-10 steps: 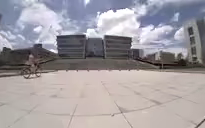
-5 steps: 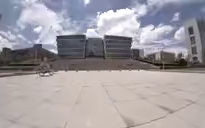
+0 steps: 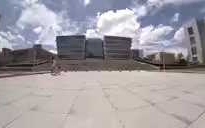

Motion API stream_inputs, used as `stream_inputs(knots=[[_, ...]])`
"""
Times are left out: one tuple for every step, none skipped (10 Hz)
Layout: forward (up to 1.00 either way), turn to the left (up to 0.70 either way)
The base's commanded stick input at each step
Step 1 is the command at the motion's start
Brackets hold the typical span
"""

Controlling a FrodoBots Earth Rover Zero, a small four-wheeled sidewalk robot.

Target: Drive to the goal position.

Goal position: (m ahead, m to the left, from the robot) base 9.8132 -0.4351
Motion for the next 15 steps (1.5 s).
stream_inputs(knots=[[0.7,0.02],[0.7,0.02],[0.7,0.02],[0.7,0.02],[0.7,0.03],[0.7,0.03],[0.7,0.03],[0.7,0.02],[0.7,0.02],[0.7,0.03],[0.7,0.03],[0.7,0.03],[0.7,0.03],[0.7,0.03],[0.7,0.03]])
